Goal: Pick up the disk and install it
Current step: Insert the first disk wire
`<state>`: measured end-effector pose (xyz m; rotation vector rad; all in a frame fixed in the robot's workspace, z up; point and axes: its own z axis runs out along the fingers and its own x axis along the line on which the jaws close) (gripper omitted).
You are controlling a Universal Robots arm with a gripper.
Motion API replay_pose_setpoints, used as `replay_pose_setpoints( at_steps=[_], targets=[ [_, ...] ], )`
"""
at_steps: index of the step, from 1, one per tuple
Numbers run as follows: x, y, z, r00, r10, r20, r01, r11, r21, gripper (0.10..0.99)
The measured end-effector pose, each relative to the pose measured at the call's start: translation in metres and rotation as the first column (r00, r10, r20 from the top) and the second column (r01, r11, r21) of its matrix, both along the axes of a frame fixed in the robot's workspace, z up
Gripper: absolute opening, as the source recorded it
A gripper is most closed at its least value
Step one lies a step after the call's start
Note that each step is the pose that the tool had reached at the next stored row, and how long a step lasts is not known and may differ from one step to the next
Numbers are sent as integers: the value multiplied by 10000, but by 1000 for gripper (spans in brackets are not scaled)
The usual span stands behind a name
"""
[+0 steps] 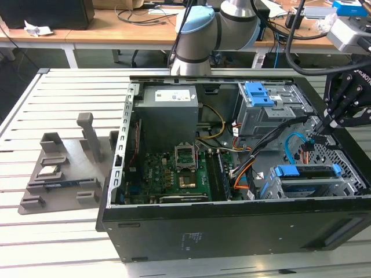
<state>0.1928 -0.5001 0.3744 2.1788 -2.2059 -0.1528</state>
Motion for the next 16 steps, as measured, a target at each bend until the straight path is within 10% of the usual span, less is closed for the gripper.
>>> replay_pose_setpoints(
  at_steps=[5,16],
  targets=[
    [0,0,0,10000,0,0,0,10000,4,361],
    [36,110,-165,10000,-64,-13,64,9993,-359,361]
  ],
)
